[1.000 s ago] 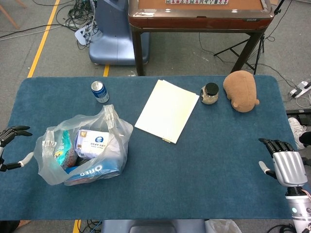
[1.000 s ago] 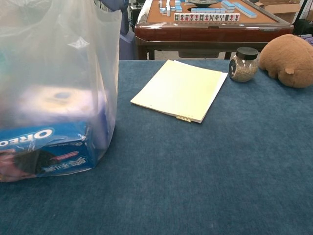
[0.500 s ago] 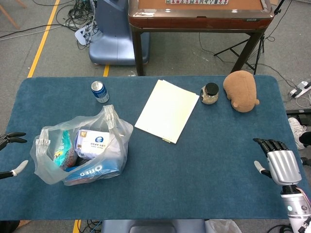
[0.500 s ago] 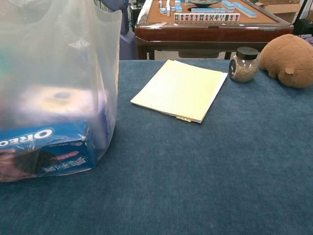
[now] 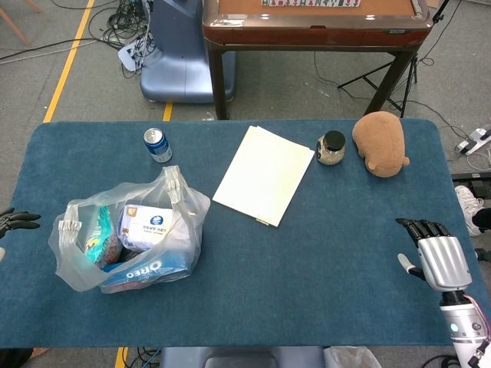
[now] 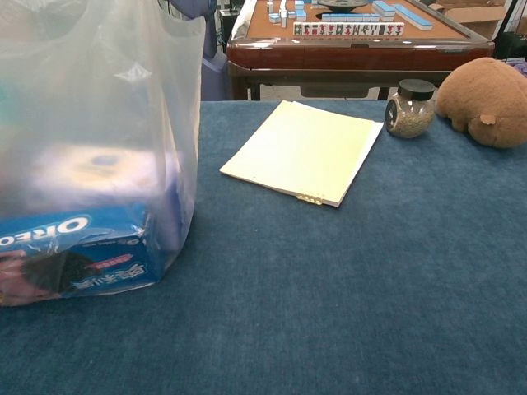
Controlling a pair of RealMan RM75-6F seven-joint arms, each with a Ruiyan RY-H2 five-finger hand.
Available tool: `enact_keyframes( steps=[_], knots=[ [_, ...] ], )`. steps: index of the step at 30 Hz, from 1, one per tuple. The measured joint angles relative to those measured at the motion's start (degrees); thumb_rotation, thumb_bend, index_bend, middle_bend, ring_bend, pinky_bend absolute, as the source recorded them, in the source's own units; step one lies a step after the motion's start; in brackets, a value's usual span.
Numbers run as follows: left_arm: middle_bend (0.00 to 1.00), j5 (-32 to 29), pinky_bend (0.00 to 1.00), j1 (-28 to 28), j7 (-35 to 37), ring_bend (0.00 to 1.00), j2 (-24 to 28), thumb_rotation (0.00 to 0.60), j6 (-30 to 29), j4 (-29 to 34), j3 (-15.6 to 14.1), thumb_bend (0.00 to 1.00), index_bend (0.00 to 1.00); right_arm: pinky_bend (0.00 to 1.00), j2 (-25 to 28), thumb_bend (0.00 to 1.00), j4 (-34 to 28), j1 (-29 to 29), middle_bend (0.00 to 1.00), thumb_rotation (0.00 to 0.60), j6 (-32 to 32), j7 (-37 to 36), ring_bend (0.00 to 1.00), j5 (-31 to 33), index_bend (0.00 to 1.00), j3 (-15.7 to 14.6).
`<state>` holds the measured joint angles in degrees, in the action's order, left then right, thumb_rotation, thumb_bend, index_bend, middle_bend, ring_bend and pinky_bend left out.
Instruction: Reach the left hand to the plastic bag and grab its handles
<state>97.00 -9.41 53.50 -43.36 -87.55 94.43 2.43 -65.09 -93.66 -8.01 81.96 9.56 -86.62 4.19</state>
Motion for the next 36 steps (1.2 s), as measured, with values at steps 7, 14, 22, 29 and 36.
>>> enact_keyframes(
  steps=[7, 14, 22, 29, 36],
  knots=[
    [0.21, 2.2, 0.02, -0.2, -1.4, 0.13, -0.6, 0.0, -1.1, 1.2, -0.8, 0.26, 0.29, 0.31, -0.1, 0.23, -0.1, -0.3, 0.32, 0.6, -0.4, 0.2, 0.26, 0.1, 0.24, -0.1],
    [0.21, 3.7, 0.02, -1.0, -4.3, 0.13, -1.0, 0.0, -1.6, 2.3, -1.0, 0.26, 0.3, 0.31, 0.2, 0.23, -0.4, -0.2, 0.32, 0.6, -0.2, 0.3, 0.26, 0.3, 0.24, -0.2],
    [0.21, 6.3, 0.02, -1.5, -5.8, 0.13, -1.2, 0.0, -3.4, 3.9, -1.6, 0.26, 0.31, 0.31, 0.4, 0.23, -0.9, 0.1, 0.32, 0.6, 0.1, 0.5, 0.26, 0.4, 0.24, -0.3],
    [0.21, 9.2, 0.02, -2.4, -5.7, 0.13, -0.6, 0.0, -3.4, 5.1, -3.1, 0.26, 0.31, 0.31, 0.4, 0.23, -0.9, 0.2, 0.32, 0.6, 0.2, 0.2, 0.26, 0.5, 0.24, -0.4],
    [0.21, 9.9, 0.02, -5.0, -3.2, 0.13, -0.9, 0.0, -2.1, 5.7, -3.0, 0.26, 0.32, 0.31, 0.6, 0.23, -0.7, 0.4, 0.32, 0.6, 0.5, -0.3, 0.26, 0.4, 0.24, -0.5]
  ],
)
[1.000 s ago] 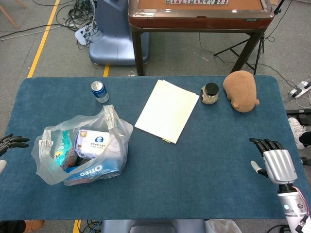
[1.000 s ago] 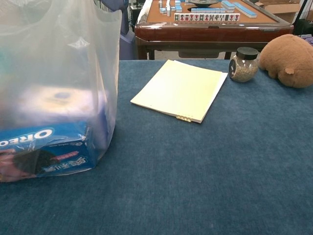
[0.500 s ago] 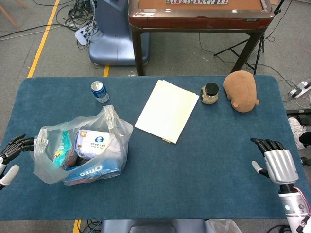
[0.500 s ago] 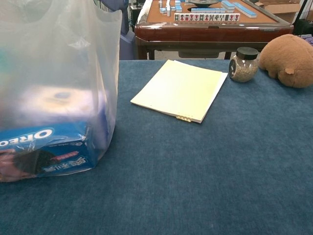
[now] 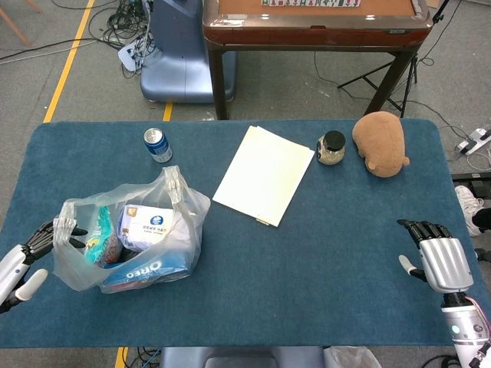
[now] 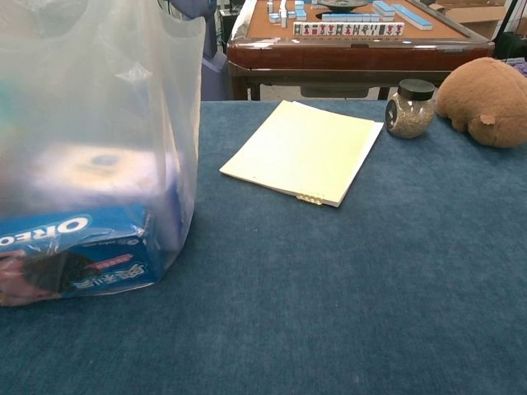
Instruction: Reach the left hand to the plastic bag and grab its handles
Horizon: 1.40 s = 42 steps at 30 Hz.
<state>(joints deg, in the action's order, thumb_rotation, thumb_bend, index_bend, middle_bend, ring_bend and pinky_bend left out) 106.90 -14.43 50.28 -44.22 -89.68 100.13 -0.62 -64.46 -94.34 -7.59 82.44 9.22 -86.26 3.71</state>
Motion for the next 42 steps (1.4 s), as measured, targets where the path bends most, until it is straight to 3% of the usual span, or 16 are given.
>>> enact_keyframes(
  steps=[15, 26, 28, 31, 37, 42],
  knots=[
    [0.22, 1.5, 0.02, -4.8, 7.6, 0.15, 0.3, 0.0, 1.9, 1.8, -0.3, 0.26, 0.33, 0.31, 0.2, 0.23, 0.7, 0.6, 0.32, 0.6, 0.3, -0.9, 0.26, 0.6, 0.24, -0.1],
    [0.23, 2.7, 0.04, -7.2, 15.4, 0.23, 1.0, 0.0, 2.2, 1.9, -1.7, 0.26, 0.33, 0.31, -0.2, 0.23, 1.1, 0.2, 0.32, 0.6, -0.3, -1.2, 0.26, 0.7, 0.24, 0.1],
    [0.24, 2.8, 0.11, -7.7, 17.0, 0.23, 1.0, 0.0, 2.3, 2.0, -1.8, 0.26, 0.32, 0.31, -0.2, 0.23, 1.2, 0.2, 0.32, 0.6, -0.3, -1.3, 0.26, 0.7, 0.24, 0.1],
    [0.24, 3.0, 0.3, -8.7, 18.7, 0.24, 1.3, 0.0, 2.3, 2.2, -2.1, 0.26, 0.32, 0.31, -0.1, 0.23, 1.3, 0.4, 0.32, 0.6, -0.1, -1.4, 0.26, 0.8, 0.24, 0.0],
    [0.24, 3.2, 0.41, -9.9, 19.4, 0.22, 1.0, 0.0, 3.4, 2.9, -2.6, 0.26, 0.31, 0.31, -0.1, 0.23, 1.5, 0.4, 0.32, 0.6, -0.1, -1.7, 0.26, 0.9, 0.24, 0.0],
    [0.24, 2.6, 0.4, -11.2, 19.7, 0.22, 0.2, 0.001, 4.9, 3.2, -2.5, 0.26, 0.3, 0.31, 0.0, 0.23, 1.5, 0.4, 0.32, 0.6, 0.0, -1.8, 0.26, 0.7, 0.24, 0.0]
  ],
)
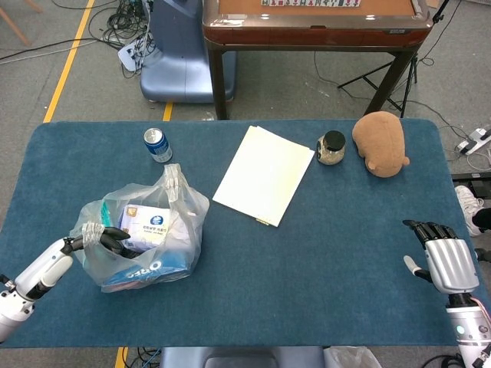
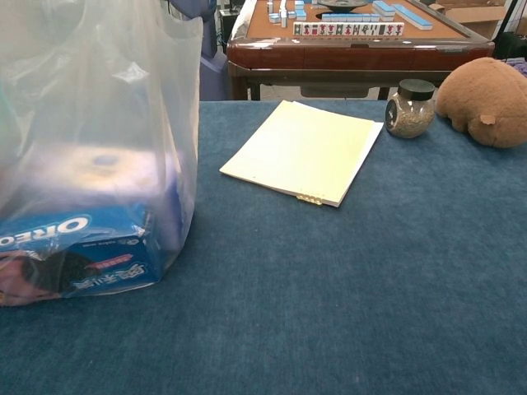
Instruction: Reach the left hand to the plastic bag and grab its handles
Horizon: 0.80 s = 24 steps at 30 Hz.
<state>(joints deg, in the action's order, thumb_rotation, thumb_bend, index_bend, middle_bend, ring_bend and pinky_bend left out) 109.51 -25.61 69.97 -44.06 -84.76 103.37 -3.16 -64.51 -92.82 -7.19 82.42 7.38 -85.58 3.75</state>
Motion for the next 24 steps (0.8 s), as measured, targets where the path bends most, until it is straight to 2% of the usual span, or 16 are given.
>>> enact_keyframes(
  steps=[8, 16, 24],
  knots=[
    [0.24, -3.2, 0.35, -3.4, 0.2, 0.21, -0.9, 0.002, 5.2, 1.4, 1.0, 0.26, 0.27, 0.31, -0.1, 0.23, 0.2, 0.1, 0.32, 0.6, 0.0, -0.2, 0.26, 0.0, 0.24, -0.1],
    [0.2, -5.2, 0.3, -7.2, 2.1, 0.16, -1.9, 0.003, 9.6, 1.6, 2.3, 0.26, 0.2, 0.31, -0.2, 0.23, 0.5, 0.2, 0.32, 0.6, -0.1, -0.4, 0.26, 0.3, 0.24, -0.1],
    [0.18, -8.5, 0.26, -9.8, 1.6, 0.13, -2.4, 0.002, 14.1, 1.2, 3.3, 0.26, 0.19, 0.31, -0.2, 0.23, 0.9, 0.3, 0.32, 0.6, -0.2, -0.8, 0.26, 0.4, 0.24, -0.1]
  ],
)
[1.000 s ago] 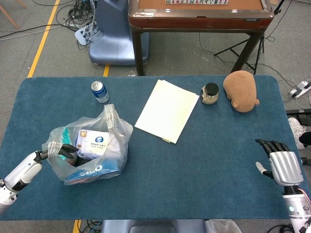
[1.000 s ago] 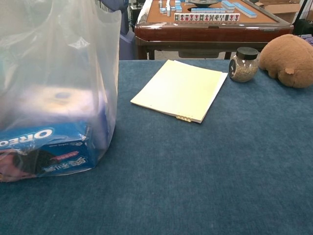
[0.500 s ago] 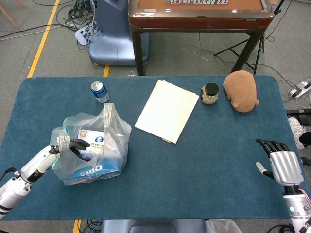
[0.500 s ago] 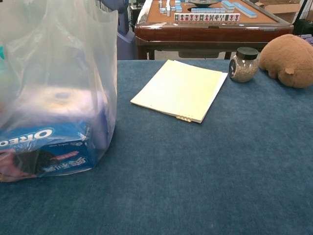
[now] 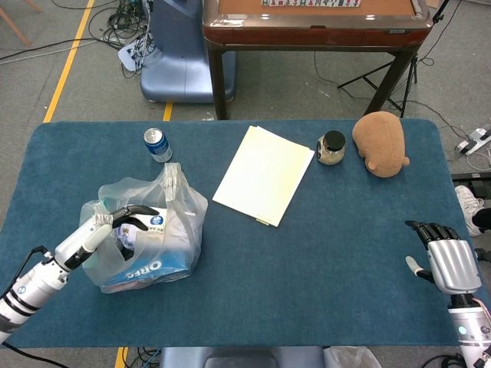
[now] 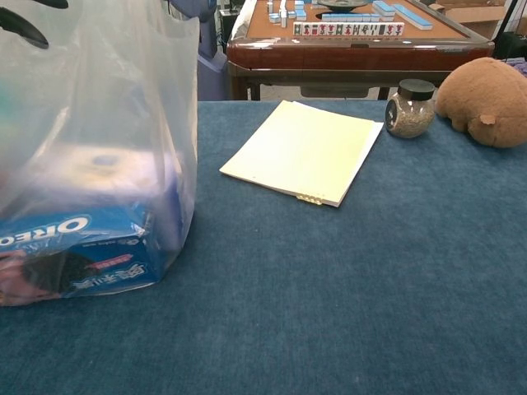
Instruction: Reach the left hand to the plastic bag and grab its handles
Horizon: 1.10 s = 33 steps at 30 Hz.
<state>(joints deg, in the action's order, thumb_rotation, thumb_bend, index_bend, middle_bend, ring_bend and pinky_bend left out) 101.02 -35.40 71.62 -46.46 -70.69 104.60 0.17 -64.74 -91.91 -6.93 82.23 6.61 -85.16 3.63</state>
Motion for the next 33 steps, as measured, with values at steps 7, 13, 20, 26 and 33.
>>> enact_keyframes(
  steps=[7, 13, 20, 26, 33],
  knots=[
    [0.18, -2.7, 0.25, -2.4, -1.5, 0.13, -0.6, 0.001, 4.2, 0.0, 1.3, 0.25, 0.19, 0.31, -0.1, 0.23, 0.3, 0.0, 0.32, 0.6, -0.2, -0.2, 0.26, 0.1, 0.24, 0.0],
    [0.18, -3.3, 0.23, -4.9, -1.7, 0.13, -1.1, 0.0, 6.9, 0.6, 2.5, 0.25, 0.2, 0.31, -0.3, 0.23, 0.5, 0.0, 0.32, 0.6, -0.4, -0.2, 0.26, 0.4, 0.24, 0.0],
    [0.18, -4.1, 0.21, -7.6, -2.4, 0.13, -2.0, 0.0, 9.9, 1.3, 3.7, 0.25, 0.2, 0.31, -0.5, 0.23, 1.0, 0.1, 0.32, 0.6, -0.6, -0.6, 0.26, 0.7, 0.24, -0.1],
    [0.18, -6.1, 0.19, -9.6, -3.2, 0.13, -2.6, 0.0, 12.4, 1.3, 5.1, 0.24, 0.21, 0.31, -0.7, 0.23, 1.5, 0.1, 0.32, 0.6, -0.8, -1.0, 0.26, 0.8, 0.24, -0.2],
    [0.18, -8.3, 0.19, -10.7, -1.9, 0.13, -2.9, 0.0, 13.8, 1.6, 6.4, 0.24, 0.21, 0.31, -0.8, 0.23, 1.8, 0.3, 0.32, 0.6, -0.7, -1.2, 0.26, 0.9, 0.24, -0.2]
  ],
)
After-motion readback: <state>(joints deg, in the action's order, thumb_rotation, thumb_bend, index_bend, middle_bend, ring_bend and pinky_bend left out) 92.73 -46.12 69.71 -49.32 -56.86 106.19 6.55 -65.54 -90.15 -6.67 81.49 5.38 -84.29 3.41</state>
